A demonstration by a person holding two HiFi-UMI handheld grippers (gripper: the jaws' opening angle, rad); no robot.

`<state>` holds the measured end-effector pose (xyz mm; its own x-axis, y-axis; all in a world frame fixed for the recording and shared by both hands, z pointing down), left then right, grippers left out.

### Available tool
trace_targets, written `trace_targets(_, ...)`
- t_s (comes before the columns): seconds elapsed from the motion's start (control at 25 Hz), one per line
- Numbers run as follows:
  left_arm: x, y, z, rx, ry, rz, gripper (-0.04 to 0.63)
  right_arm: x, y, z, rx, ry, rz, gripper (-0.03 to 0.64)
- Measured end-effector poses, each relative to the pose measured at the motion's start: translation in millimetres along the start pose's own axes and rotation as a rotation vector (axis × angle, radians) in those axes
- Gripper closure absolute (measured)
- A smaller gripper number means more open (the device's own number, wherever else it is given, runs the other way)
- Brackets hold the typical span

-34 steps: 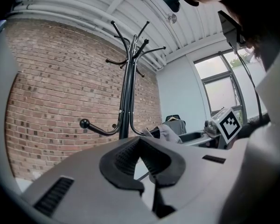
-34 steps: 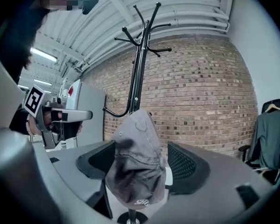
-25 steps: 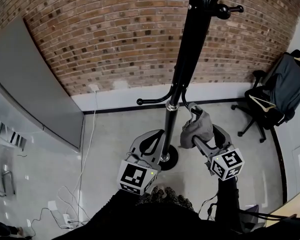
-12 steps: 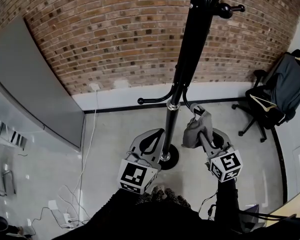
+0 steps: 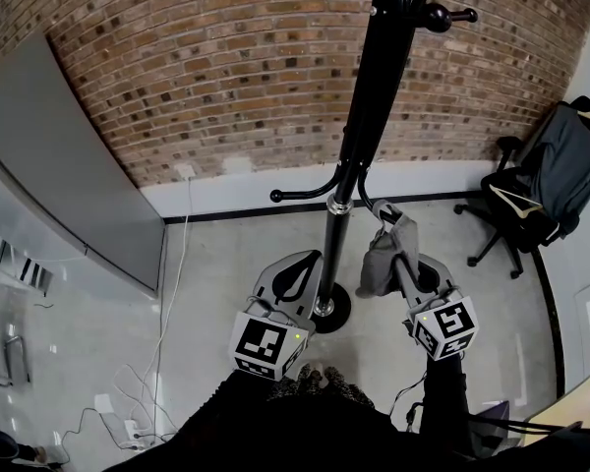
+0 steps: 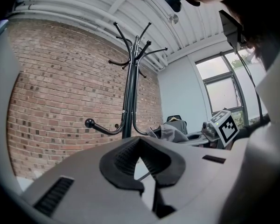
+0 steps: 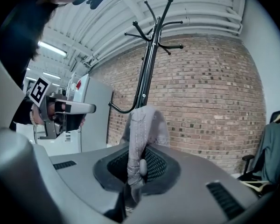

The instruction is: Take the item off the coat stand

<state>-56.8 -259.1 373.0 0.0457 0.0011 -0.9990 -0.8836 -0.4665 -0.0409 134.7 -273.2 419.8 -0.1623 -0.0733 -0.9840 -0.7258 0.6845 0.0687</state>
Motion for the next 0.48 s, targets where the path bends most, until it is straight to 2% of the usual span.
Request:
trace_targets(0.16, 2.9, -2.7, 1.3, -0.001, -0.004, -0.001, 0.595, 8.1, -0.9, 10.1, -0.016, -0.037, -0.032, 0.592)
trace_targets(0.48, -0.3, -14.8, 3.8, -0.021, -0.006, 0.009, 0.595, 30.7, 7.1, 31.5, -0.013, -0.088, -0.007, 0.592)
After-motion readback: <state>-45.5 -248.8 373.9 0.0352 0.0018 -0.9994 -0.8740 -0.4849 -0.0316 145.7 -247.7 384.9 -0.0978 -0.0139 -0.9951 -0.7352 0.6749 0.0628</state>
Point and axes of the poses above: the fingertips, and each gripper's own axes: z backward along the fingers, y to its left, x out of its top, the point moved 4 cm from there along z, backward along the fingers, and after that the axes turned 10 degrees about x, right-handed, at the moved point
